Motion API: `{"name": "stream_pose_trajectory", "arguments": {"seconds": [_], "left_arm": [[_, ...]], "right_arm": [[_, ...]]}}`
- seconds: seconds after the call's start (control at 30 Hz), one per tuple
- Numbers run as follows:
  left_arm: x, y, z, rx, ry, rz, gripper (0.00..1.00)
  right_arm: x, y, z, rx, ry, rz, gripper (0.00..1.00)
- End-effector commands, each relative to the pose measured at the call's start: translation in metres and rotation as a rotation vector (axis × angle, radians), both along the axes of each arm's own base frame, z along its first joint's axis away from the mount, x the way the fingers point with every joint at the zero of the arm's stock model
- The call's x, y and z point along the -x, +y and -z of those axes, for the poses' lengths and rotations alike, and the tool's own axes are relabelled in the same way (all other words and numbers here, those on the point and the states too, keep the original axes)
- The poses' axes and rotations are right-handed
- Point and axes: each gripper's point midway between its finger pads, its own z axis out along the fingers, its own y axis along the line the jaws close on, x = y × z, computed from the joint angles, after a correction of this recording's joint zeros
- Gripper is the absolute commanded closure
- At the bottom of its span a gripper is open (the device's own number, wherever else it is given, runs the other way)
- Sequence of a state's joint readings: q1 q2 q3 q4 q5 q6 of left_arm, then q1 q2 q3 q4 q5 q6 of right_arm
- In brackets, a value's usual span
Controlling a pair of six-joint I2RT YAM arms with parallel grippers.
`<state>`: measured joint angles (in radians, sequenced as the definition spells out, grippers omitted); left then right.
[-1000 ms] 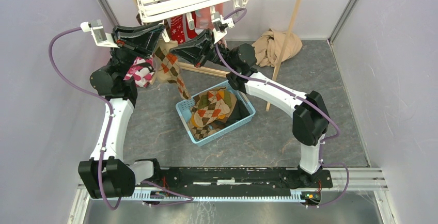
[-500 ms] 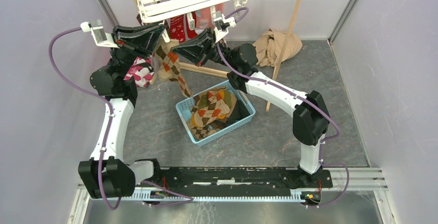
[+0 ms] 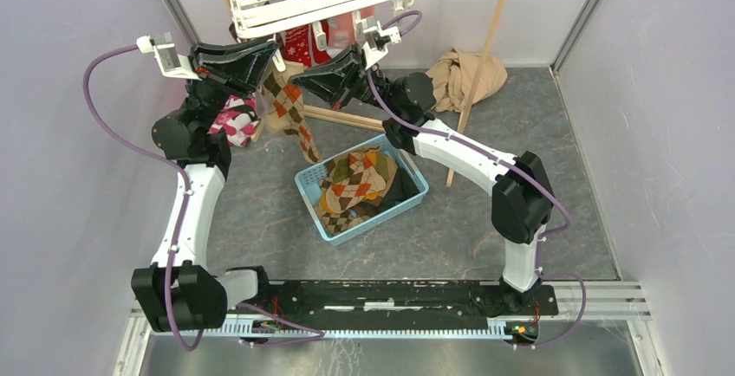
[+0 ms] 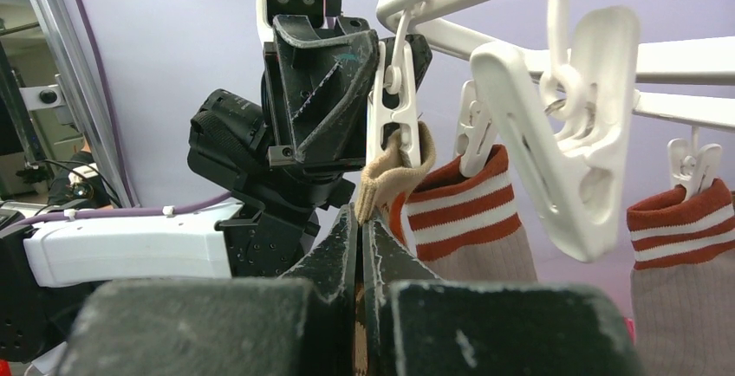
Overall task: Clip the socks to the hanger
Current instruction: Clamp the sock onto the hanger.
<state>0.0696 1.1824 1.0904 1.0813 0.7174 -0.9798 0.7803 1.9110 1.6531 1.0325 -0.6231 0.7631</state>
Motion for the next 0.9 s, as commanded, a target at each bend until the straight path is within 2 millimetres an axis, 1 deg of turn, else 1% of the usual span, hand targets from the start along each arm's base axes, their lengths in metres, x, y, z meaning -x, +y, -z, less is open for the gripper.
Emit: {"name": "stream_pose_trajectory", "arguments": {"seconds": [0.0,0.3,0.43,0.5,0.53,0.73,0.87], "left_arm": [[0.0106,-0.0051,-0.0048,-0.011,-0.030,0.039,0.91],[0.0100,-0.0056,-0.0059,-0.005,-0.027,0.051,0.90],[0.0086,-0.0048,-0.0064,0.000,-0.019,0.047,0.84],[0.0072,-0.0040,-0.0064,0.006,-0.010,0.043,0.72],[0.0066,-0.0038,-0.0060,0.007,-0.006,0.041,0.68],[0.0062,-0.0030,-0.0066,0.012,0.003,0.037,0.50],[0.0071,-0.0025,-0.0083,0.017,0.004,0.033,0.35]], "right_arm": [[0.0155,-0.0225,-0.0495,-0.113,-0.086,0.005,1.00],[0.0141,-0.0211,-0.0459,-0.101,-0.082,0.005,1.00],[0.0137,-0.0204,-0.0447,-0.098,-0.078,0.005,1.00],[0.0137,-0.0208,-0.0449,-0.098,-0.080,0.005,1.00],[0.0132,-0.0204,-0.0443,-0.097,-0.077,0.005,1.00],[0.0128,-0.0198,-0.0423,-0.093,-0.074,0.005,1.00],[0.0133,-0.0203,-0.0423,-0.094,-0.074,0.005,1.00]]}}
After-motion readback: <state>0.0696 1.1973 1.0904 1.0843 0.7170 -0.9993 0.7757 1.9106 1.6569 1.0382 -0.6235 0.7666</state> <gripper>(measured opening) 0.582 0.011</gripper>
